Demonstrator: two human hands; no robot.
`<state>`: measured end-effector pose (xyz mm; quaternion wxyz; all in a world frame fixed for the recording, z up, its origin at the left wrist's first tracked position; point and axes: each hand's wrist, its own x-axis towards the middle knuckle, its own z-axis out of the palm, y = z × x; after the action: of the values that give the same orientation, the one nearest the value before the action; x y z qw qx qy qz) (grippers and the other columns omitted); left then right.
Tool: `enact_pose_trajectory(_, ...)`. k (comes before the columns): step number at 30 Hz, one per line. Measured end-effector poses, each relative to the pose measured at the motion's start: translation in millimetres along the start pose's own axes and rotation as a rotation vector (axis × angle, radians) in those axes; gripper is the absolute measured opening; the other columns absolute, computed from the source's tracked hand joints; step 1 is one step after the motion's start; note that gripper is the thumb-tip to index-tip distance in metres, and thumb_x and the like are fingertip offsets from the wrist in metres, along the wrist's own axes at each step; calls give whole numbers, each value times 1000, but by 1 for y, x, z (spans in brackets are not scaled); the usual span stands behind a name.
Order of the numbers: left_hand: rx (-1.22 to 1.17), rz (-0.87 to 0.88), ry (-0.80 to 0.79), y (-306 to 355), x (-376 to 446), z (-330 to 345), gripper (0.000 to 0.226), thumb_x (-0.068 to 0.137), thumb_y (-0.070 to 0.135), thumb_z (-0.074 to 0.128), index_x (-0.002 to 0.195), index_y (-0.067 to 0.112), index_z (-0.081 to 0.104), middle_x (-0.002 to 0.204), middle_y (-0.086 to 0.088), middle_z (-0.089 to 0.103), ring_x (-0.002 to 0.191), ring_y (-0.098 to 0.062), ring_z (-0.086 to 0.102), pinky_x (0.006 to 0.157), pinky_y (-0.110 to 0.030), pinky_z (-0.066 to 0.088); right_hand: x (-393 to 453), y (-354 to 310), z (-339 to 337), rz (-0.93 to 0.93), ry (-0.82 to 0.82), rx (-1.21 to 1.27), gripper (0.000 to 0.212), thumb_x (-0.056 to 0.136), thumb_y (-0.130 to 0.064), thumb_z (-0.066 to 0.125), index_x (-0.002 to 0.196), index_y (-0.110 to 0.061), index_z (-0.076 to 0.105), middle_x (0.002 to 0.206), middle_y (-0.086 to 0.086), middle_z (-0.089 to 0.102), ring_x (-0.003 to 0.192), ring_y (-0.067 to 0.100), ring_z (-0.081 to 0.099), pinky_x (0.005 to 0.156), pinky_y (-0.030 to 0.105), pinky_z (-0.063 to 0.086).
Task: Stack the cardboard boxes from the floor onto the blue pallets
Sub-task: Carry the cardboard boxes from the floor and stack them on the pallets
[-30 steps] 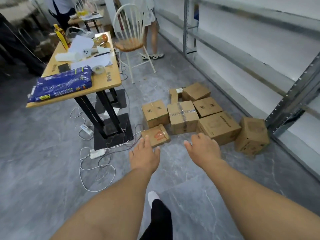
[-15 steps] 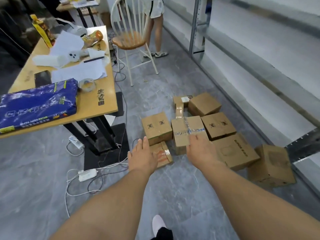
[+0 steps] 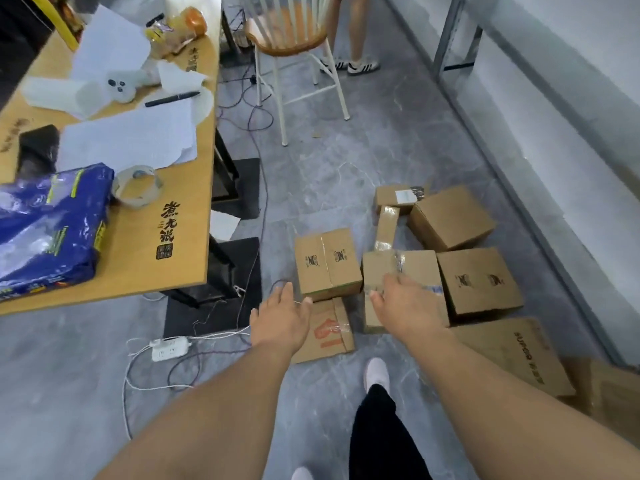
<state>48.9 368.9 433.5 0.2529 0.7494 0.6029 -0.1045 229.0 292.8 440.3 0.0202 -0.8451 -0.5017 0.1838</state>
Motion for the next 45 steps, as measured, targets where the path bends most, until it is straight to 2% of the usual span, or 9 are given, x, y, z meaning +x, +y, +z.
enact_pose_trajectory(6,-41,-102,-47,31,102,22,64,95,50,32,149,24,12,149,-6,34,131,-30,37,107,-40,32,116,25,29,-10,-140,54,40,94,-41,40,119,-11,46,119,11,54,107,28,53,80,36,43)
enact_pose_trajectory(11,-53,-181,-106,32,178,71,71,94,52,32,150,21,-1,145,-16,38,134,-31,32,110,-43,27,194,35,83,64,-256,118,49,93,-48,41,126,-12,38,126,11,46,115,32,48,84,41,42)
enact_pose_trajectory(18,-162,-259,-126,0,289,171,73,93,46,41,149,14,8,153,-11,26,137,-31,29,110,-43,28,285,37,209,170,-395,236,46,93,-36,44,128,-7,37,125,14,43,114,32,47,89,42,41)
enact_pose_trajectory(23,-239,-271,-139,-33,354,239,66,91,43,46,144,13,21,146,-11,37,129,-33,39,105,-45,35,339,40,295,198,-430,212,46,93,-29,47,130,-2,37,129,17,41,120,34,43,95,40,38)
enact_pose_trajectory(27,-267,-326,-145,-55,401,279,70,92,45,45,146,12,15,150,-10,31,133,-33,34,108,-45,31,381,53,342,284,-430,183,47,93,-20,46,134,1,33,135,19,38,126,35,38,101,40,35)
enact_pose_trajectory(34,-385,-517,-169,-69,433,312,72,92,44,44,148,9,14,146,-15,36,132,-33,35,105,-37,31,401,53,374,254,-278,41,50,89,-2,38,138,4,28,137,20,36,128,34,31,103,38,30)
enact_pose_trajectory(39,-411,-520,-178,-75,436,318,67,92,41,43,148,15,16,147,-12,36,132,-32,36,106,-36,30,407,53,390,293,-289,47,53,92,-3,34,142,9,18,141,22,33,129,34,32,106,35,26)
enact_pose_trajectory(42,-429,-537,-179,-78,435,320,60,92,36,44,146,23,22,137,-8,47,120,-30,46,97,-33,35,403,50,400,386,-347,71,56,93,-8,36,142,11,16,145,23,30,130,34,32,108,36,24)
enact_pose_trajectory(45,-568,-589,-146,-76,436,318,51,89,26,48,137,29,33,108,2,55,94,-22,49,83,-29,40,404,46,400,587,-365,205,54,93,-14,43,141,4,25,143,18,31,131,33,33,106,37,30)
